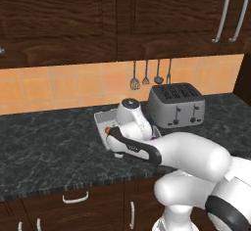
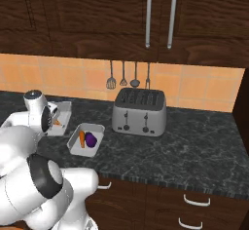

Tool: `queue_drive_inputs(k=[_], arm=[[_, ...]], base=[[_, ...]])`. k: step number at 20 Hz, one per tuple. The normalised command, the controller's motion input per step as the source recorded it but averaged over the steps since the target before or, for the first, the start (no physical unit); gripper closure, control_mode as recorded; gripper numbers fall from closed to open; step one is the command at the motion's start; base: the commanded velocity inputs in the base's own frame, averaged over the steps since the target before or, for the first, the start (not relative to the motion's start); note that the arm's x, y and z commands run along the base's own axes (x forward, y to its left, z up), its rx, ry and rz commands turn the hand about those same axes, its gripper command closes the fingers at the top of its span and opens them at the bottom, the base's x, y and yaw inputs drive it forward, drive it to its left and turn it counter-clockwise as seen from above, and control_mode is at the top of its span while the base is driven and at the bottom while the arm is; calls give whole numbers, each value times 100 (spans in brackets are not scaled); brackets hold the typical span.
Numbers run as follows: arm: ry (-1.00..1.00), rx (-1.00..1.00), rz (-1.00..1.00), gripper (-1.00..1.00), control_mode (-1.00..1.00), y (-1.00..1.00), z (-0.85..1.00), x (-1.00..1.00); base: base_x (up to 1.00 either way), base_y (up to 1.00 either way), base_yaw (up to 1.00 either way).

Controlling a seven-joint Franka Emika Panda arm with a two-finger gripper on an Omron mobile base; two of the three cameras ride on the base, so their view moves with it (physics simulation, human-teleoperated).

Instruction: Take the meat container that has the chicken drumstick and place it on the second highest rack of the freezer. Then take the vegetable container that has the eggplant and carrot and place it on the highest rack of the freezer.

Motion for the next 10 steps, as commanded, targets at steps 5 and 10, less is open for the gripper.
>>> queue_drive_inputs(k=[5,10], arm=[[0,0,-3,100,-100,-47,87,-47],[0,-3,-6,100,-100,-93,61,-23]], base=[[0,0,0],[0,0,0]])
